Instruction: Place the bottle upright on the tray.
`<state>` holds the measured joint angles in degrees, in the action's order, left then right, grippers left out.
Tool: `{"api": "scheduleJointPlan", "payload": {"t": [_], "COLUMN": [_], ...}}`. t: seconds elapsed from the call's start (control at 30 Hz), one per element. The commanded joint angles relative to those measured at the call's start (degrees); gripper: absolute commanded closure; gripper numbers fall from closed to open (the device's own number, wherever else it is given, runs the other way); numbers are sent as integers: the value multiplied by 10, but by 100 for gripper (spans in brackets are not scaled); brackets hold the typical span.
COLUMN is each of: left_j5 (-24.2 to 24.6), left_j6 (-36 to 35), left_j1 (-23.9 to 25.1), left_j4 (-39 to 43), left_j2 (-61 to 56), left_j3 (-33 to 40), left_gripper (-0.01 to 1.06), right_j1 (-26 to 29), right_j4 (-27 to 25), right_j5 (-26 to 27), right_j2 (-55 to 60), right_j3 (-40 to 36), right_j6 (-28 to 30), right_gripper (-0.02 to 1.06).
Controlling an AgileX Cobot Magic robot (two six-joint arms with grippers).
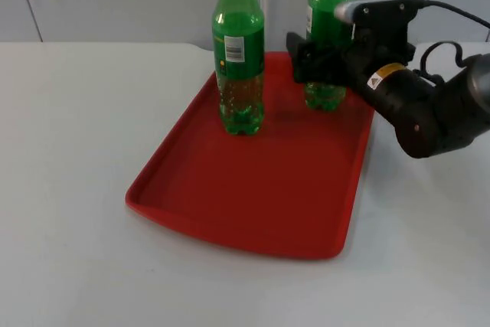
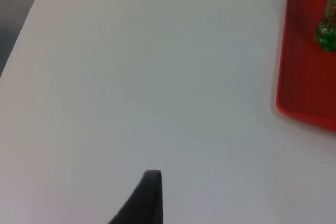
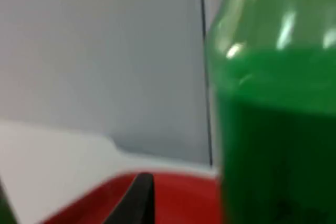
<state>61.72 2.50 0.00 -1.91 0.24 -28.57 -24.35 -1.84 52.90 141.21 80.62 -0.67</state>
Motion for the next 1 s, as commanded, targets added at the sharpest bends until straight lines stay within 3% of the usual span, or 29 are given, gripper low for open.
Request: {"api": "scheduleJointPlan", "payload": {"t": [0.0,0.13,0.23,0.27,0.43,0.47,0.67,0.73,0.97], "left_j5": [-1,-1,-1,-1,-1,-1,-1,-1,-1], "left_j6": [0,0,0,0,0,0,0,0,0], "left_j1": [-3,-3,-3,-3,-3,-3,-3,-3,-3], "left_j4": [0,0,0,0,0,0,0,0,0], "left_j2": [-2,-2,-2,-2,-2,-2,-2,-2,-2], "left_j3": [2,2,2,2,2,2,2,2,2], "left_gripper": [1,1,1,1,1,1,1,1,1], "right_j1": [-4,-4,-4,-4,-4,-4,-3,-3,-3], "right_j4": [6,2,2,2,2,2,2,2,2], "right_j5": [-36,-52,-136,-136,-347,-347,-535,-556,-725], "right_j2": [-28,-69,-115,-115,-181,-181,-245,-255,-309], "right_j3": [-13,-54,-90,-90,-105,-105,-105,-105,-105], "right_j6": [0,3,14,14,15,15,16,16,16], "right_gripper": [-1,-1,-1,-1,-1,-1,-1,-1,-1]}}
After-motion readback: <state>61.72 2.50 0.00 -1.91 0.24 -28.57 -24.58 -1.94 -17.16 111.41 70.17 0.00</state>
